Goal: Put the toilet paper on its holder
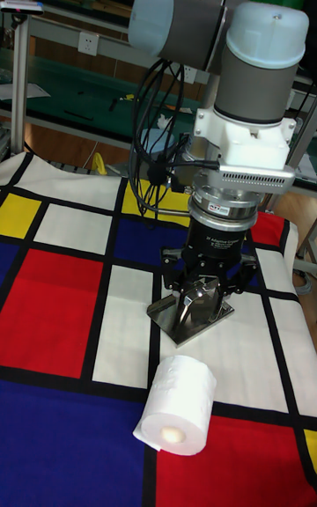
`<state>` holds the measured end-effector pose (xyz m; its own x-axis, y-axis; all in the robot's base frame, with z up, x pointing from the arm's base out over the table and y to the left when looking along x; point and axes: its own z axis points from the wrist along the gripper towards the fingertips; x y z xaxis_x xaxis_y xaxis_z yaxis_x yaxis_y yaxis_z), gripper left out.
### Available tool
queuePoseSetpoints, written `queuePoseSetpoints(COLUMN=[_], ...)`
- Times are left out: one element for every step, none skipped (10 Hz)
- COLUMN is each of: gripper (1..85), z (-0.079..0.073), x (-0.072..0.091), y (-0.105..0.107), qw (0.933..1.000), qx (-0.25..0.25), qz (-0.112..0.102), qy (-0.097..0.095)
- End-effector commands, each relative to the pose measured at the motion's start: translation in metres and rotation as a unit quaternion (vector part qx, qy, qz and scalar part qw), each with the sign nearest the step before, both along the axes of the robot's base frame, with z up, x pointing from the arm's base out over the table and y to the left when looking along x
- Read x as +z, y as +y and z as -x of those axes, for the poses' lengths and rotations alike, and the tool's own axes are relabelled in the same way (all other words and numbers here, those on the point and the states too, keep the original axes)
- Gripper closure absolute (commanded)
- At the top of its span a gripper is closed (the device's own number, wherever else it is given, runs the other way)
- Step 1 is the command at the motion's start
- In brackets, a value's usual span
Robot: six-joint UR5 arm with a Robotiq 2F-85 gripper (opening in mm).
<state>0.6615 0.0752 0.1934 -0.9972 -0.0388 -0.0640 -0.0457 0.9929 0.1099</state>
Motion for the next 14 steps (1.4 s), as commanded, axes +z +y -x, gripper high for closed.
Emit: queuePoseSetpoints(gripper=[33.7,31.7,30.3,30.0,30.0,30.0,30.0,29.7,29.7,29.7,29.7,29.7,29.7,29.7], z=[-0.005,-0.003,-0.001,-0.001,-0.002,-0.005,-0.007,-0.011,-0.015,-0.019,-0.022,-0.026,-0.030,-0.035], x=[0.002,0.001,0.001,0.001,0.001,-0.001,-0.005,-0.009,-0.012,-0.015,-0.017,-0.019,-0.019,-0.020], y=[0.000,-0.002,-0.003,-0.002,-0.002,-0.002,-0.004,-0.004,-0.003,-0.001,-0.002,-0.004,-0.004,-0.004], qw=[1.0000,1.0000,1.0000,1.0000,1.0000,1.0000,1.0000,1.0000,1.0000,1.0000,1.0000,1.0000,1.0000,1.0000], qx=[0.006,0.005,0.000,0.000,-0.001,-0.001,-0.001,0.000,0.000,0.000,0.001,0.002,0.002,0.002], qz=[-0.001,0.003,0.003,0.002,0.002,0.002,0.006,0.005,0.002,-0.002,0.000,0.001,0.002,0.003], qy=[-0.004,0.000,0.004,0.004,0.002,0.001,0.002,0.002,0.000,-0.002,-0.001,0.001,0.005,0.007])
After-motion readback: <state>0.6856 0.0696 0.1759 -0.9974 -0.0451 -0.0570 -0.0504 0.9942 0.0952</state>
